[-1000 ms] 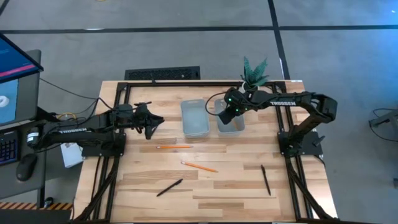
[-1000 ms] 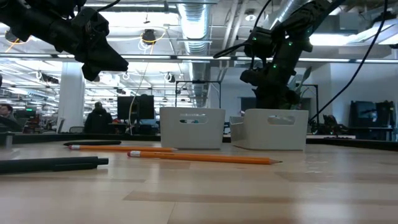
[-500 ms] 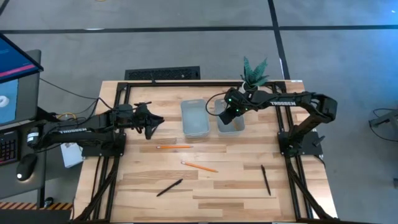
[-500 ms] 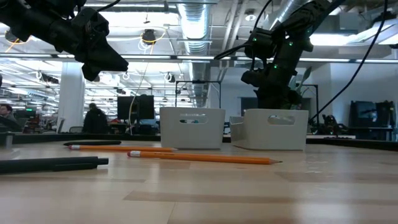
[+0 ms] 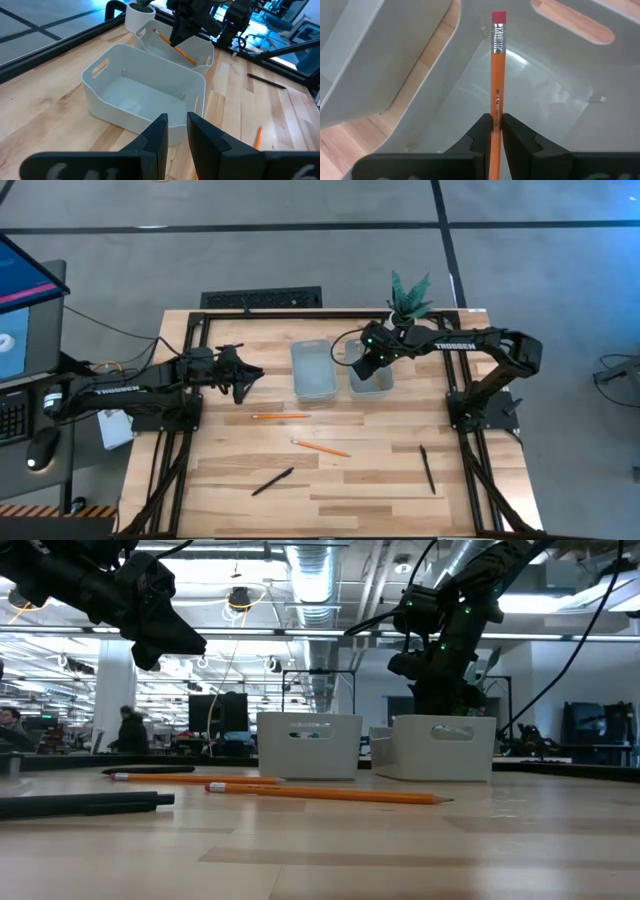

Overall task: Sort pens & pencils
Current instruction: Put the right yellow pencil into the right gray bin

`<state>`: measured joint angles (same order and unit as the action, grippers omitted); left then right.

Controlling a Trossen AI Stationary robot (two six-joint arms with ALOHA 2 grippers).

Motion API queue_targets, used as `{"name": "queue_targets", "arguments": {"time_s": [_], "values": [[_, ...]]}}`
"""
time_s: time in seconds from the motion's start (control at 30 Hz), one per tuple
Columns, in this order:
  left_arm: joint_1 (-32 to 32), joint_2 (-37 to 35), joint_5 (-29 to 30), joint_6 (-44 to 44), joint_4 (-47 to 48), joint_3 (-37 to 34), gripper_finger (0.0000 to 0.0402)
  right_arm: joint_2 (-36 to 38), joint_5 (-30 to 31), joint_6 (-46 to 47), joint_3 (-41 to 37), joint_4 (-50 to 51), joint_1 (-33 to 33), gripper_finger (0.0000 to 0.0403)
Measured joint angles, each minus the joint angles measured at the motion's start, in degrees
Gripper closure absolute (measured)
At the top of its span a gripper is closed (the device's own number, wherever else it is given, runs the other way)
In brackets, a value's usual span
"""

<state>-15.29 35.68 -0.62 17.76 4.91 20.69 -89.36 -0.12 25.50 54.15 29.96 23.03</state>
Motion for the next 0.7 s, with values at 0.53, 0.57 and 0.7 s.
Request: {"name": "queue_targets", "arguments": {"time_s": [0.53,0.57,0.7], "values": [[0.0,0.0,0.0,0.0,0.5,0.0,0.034,0.0,0.0,0.0,0.0,0.0,0.0,0.0336],[0.0,0.0,0.0,0.0,0.7,0.0,0.034,0.0,0.0,0.0,0.0,0.0,0.0,0.0336],[0.0,0.0,0.0,0.0,1.2,0.0,0.034,0.0,0.0,0.0,0.0,0.0,0.0,0.0319]]}}
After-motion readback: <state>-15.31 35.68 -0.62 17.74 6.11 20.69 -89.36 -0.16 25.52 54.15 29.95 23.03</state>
